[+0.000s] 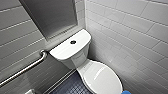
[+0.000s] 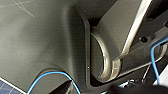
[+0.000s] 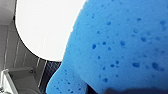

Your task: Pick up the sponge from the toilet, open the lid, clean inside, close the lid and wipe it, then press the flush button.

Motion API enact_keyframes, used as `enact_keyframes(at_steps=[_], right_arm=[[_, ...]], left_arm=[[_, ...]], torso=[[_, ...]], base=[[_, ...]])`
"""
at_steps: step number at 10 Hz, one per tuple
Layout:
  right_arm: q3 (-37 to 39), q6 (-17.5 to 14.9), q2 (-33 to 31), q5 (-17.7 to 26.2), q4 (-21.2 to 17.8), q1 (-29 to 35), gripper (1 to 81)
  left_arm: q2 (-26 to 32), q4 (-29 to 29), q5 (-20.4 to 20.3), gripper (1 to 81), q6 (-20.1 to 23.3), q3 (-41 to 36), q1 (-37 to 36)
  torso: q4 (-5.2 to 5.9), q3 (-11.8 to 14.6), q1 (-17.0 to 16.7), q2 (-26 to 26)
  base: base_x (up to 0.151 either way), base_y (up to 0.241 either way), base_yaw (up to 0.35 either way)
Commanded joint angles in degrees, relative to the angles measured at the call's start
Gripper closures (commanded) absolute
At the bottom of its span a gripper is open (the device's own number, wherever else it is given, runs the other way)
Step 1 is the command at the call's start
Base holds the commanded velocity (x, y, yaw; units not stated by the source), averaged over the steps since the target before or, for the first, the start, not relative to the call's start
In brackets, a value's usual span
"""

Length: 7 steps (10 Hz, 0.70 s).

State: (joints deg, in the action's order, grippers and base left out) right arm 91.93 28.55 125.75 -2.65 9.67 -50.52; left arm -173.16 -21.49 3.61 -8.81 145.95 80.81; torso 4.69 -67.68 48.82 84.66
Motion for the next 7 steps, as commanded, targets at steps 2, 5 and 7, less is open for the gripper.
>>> enact_keyframes(at_steps=[2, 5, 7], right_arm=[[0.07, -0.34, -8.29, -6.06, 1.13, -14.37, 81.1], [5.61, -0.43, -4.43, -7.11, 6.33, -27.39, 81.1], [9.12, -0.51, -0.05, -9.39, 6.42, -33.28, 81.1]], left_arm=[[0.53, 0.31, 4.57, 1.0, 0.38, -0.48, 1.23], [1.05, 0.49, 4.57, 1.0, 0.29, -0.66, 1.16], [1.23, 0.4, 4.57, 1.0, 0.29, -0.75, 1.24]], torso=[[0.0, 0.0, 0.0, 0.0], [0.0, 0.0, 0.0, 0.0], [0.0, 0.0, -3.69, -5.71]], base=[[0.0, 0.0, 0.0], [0.0, 0.0, 0.0], [0.0, 0.0, 0.0]])
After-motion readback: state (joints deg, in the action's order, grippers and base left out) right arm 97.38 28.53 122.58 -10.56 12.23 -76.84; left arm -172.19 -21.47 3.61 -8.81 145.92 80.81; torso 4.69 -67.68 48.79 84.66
